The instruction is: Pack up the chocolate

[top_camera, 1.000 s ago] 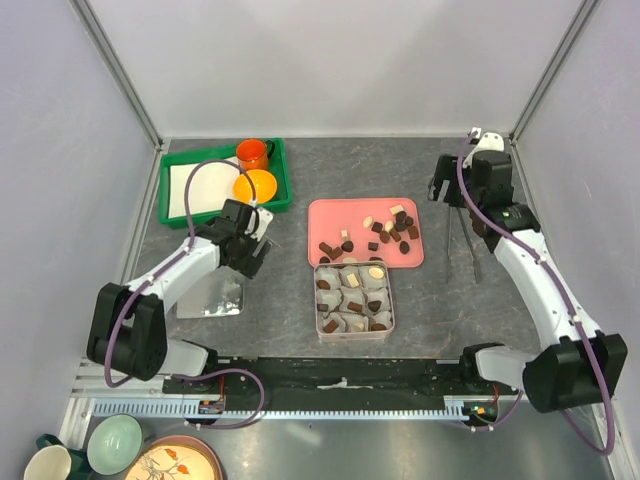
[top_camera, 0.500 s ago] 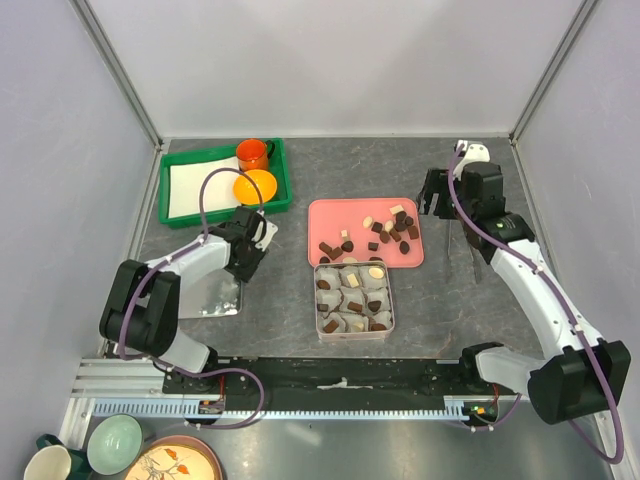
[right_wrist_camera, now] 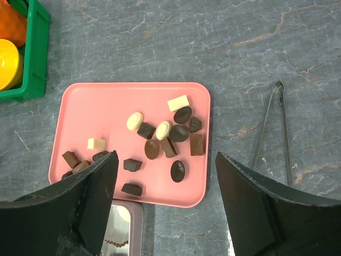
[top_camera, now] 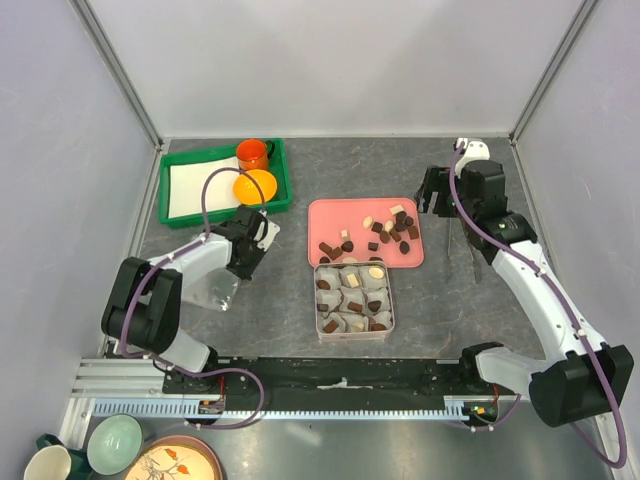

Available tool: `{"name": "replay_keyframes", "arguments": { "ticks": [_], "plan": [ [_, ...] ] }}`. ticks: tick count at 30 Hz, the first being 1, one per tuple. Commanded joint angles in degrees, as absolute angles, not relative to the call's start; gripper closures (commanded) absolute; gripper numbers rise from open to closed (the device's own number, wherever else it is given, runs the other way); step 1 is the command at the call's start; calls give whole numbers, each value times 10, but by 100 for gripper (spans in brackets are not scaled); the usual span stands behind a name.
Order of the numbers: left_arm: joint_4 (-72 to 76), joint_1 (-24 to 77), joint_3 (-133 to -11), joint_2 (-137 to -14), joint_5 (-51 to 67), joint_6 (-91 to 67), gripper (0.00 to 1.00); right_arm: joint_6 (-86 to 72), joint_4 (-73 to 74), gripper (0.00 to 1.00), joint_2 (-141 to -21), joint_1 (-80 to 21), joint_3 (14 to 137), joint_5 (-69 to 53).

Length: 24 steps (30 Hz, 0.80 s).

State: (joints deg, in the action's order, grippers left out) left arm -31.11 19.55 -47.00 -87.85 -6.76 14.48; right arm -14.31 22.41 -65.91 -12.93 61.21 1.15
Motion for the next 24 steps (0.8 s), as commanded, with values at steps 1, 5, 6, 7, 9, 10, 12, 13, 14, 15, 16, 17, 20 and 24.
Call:
{"name": "replay_keyframes", "arguments": {
  "ticks": [1, 5, 6, 7, 9, 10, 12, 13, 14, 15, 16, 17, 20, 24],
  "plan": [
    [-375, 200, -496, -846, -27, 159, 99, -134, 221, 18, -637, -133, 635, -20],
    [-459, 203, -534, -739, -3, 166, 98, -134, 193, 18, -626, -136, 617, -49],
    [-478, 204, -545, -723, 15, 169, 98, -133, 184, 18, -621, -137, 605, -58],
    [-500, 205, -568, -709, 25, 173, 99, -130, 175, 18, -617, -138, 597, -79],
    [-560, 207, -594, -669, 61, 178, 98, -122, 142, 17, -608, -140, 574, -108],
    [-579, 209, -622, -658, 71, 182, 99, -109, 131, 17, -606, -146, 567, -119],
    [-634, 214, -666, -632, 109, 191, 99, -91, 102, 16, -597, -156, 548, -156],
    [-650, 215, -682, -626, 123, 205, 98, -65, 81, 16, -592, -171, 542, -169],
    [-684, 215, -696, -621, 147, 213, 98, -49, 67, 16, -579, -182, 524, -202],
    [-697, 218, -722, -613, 156, 221, 98, -32, 51, 12, -570, -193, 513, -208],
    [-712, 219, -735, -610, 164, 244, 99, -5, 23, 10, -559, -222, 501, -210],
    [-724, 220, -747, -609, 183, 257, 98, 33, 8, 6, -538, -234, 475, -238],
    [-779, 225, -794, -613, 227, 315, 99, 75, -65, 2, -498, -256, 431, -274],
    [-849, 234, -841, -615, 302, 429, 98, 119, -33, 2, -509, -288, 470, -305]
  ]
}}
